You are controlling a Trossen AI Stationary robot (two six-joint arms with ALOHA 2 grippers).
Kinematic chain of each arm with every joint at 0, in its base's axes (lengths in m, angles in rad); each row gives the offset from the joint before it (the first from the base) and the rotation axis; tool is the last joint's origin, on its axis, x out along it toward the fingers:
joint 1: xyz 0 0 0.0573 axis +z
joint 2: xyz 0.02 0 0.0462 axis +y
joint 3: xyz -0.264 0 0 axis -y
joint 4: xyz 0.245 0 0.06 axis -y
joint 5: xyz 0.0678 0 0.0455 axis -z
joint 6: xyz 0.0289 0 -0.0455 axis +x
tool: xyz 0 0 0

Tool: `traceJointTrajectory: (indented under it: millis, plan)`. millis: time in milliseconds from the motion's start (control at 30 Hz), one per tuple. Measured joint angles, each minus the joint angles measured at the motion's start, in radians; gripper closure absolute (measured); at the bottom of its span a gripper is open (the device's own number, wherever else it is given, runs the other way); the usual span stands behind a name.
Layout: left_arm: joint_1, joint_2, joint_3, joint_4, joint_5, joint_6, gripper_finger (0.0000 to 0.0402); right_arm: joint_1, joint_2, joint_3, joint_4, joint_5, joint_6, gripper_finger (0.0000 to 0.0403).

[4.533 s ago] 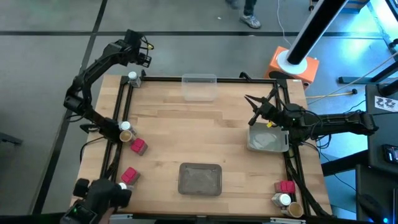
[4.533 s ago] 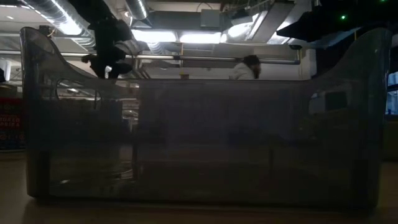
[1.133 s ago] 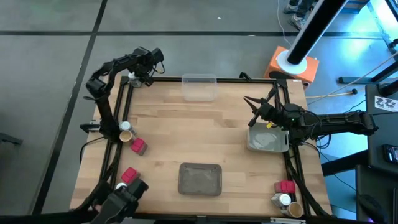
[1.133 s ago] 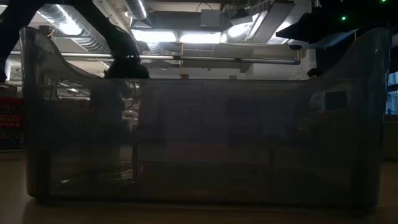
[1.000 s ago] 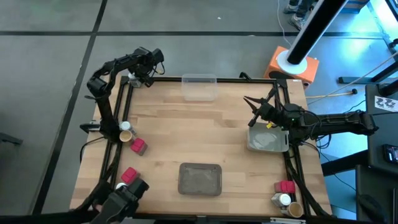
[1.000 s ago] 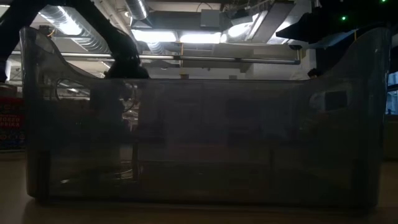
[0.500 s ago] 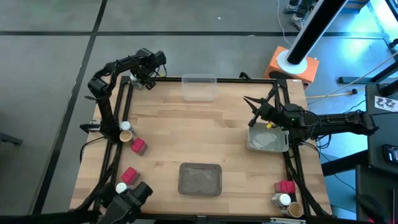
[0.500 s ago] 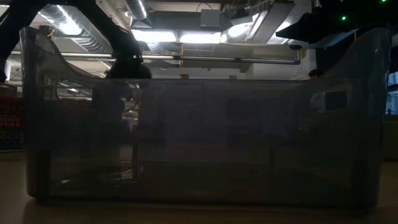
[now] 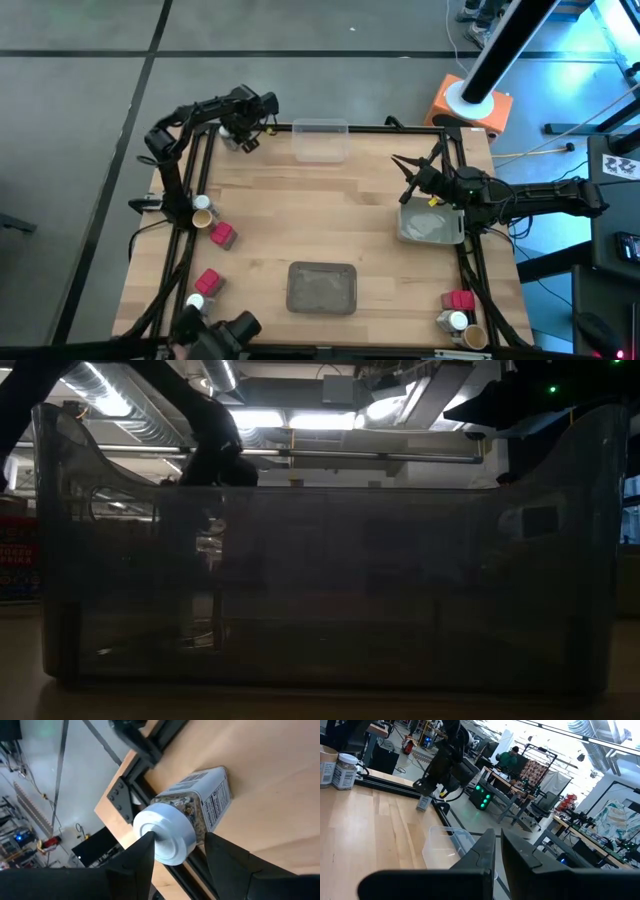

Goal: Sort spices by type
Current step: Put the white seasoning bottle into the transparent bin

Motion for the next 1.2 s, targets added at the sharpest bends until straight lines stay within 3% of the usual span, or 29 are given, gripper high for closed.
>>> traceJointTrajectory:
  millis: [367, 900, 1033, 1200]
  plan:
    - [-0.075, -0.017, 0.036, -0.075, 0.015, -0.051, 0.0247, 0.000, 0.000, 0.000, -0.002, 0.000, -0.001, 0.0370]
    - [-0.075, -0.199, 0.057, -0.015, 0.010, -0.063, 0.0247, 0.000, 0.000, 0.000, -0.029, 0.000, -0.001, 0.0370]
    - [-0.075, -0.225, 0.057, 0.089, 0.145, -0.026, 0.0246, 0.000, 0.000, 0.000, -0.029, 0.000, -0.001, 0.0370]
    - [-0.075, -0.237, 0.058, 0.174, 0.219, 0.007, 0.0246, 0.000, 0.000, 0.000, -0.030, 0.000, -0.001, 0.0370]
